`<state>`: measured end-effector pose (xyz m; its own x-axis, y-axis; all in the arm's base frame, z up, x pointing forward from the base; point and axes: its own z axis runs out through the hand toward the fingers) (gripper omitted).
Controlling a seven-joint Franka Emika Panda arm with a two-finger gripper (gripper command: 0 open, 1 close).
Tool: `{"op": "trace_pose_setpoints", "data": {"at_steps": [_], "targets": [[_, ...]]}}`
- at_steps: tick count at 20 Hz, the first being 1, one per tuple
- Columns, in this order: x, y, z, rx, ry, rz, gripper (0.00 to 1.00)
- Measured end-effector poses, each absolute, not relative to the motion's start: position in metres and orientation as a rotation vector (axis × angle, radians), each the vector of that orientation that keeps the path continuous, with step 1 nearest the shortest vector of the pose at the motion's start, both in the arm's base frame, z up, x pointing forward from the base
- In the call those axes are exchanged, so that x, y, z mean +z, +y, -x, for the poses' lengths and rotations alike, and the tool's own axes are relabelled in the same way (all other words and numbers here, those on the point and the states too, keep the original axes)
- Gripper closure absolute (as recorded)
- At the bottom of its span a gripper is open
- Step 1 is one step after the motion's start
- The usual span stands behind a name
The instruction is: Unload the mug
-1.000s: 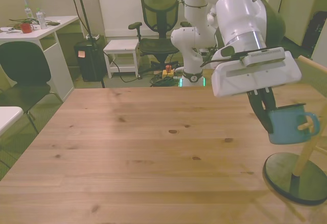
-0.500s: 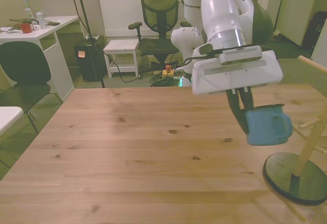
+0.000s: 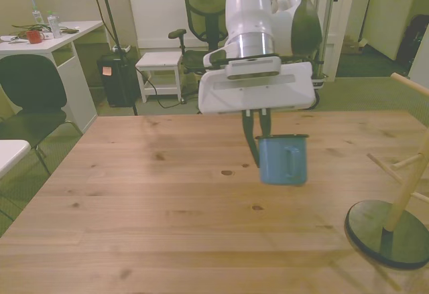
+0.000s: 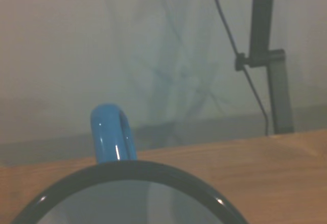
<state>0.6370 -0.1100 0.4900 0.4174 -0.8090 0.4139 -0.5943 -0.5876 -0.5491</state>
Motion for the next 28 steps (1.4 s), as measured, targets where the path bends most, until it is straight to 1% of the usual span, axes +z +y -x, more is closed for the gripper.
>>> {"op": "trace_pose_setpoints", "data": {"at_steps": [3,8,11,14,17,22,28], "targets": [[0.473,-0.126,-0.626,-0.859,1.261,2.398,1.00],[0.445,-0.125,-0.615,-0.721,1.273,2.461,1.00],[0.432,-0.127,-0.608,-0.663,1.283,2.487,1.00],[0.424,-0.127,-0.604,-0.635,1.286,2.509,1.00],[0.422,-0.127,-0.598,-0.626,1.288,2.547,1.00],[0.432,-0.133,-0.580,-0.534,1.322,2.616,1.00],[0.417,-0.137,-0.565,-0.412,1.347,2.649,1.00]]}}
